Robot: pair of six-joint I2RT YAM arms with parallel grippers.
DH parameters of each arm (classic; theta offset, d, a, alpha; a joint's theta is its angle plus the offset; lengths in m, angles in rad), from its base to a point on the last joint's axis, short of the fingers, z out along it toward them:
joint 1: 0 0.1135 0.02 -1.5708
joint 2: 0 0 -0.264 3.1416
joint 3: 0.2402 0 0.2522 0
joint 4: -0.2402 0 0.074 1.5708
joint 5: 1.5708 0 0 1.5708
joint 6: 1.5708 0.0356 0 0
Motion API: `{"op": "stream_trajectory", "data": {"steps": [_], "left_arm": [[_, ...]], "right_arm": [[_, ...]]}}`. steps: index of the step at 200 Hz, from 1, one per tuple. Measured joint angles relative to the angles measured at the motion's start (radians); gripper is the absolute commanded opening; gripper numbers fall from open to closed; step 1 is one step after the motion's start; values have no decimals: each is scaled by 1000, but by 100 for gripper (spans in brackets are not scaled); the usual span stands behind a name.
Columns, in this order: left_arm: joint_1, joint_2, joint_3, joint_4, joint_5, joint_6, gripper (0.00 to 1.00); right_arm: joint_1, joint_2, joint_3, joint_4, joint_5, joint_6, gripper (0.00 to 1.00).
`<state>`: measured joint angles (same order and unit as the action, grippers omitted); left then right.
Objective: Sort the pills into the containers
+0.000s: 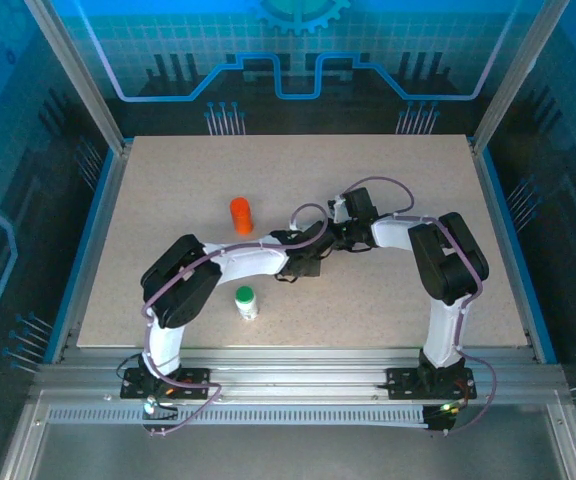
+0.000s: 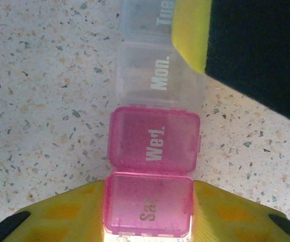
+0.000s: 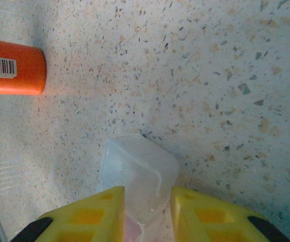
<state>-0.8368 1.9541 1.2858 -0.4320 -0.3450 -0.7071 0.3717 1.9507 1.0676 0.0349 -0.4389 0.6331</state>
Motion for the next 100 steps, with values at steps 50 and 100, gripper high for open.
{"op": "stream_trajectory", "data": {"steps": [50, 100], "left_arm": [[94, -107, -152, 140, 171, -5, 39], [130, -133, -202, 212, 271, -29, 44]], "right_arm": [[2, 0, 5, -13, 5, -27, 29], [2, 0, 14, -27, 15, -47, 28]]}}
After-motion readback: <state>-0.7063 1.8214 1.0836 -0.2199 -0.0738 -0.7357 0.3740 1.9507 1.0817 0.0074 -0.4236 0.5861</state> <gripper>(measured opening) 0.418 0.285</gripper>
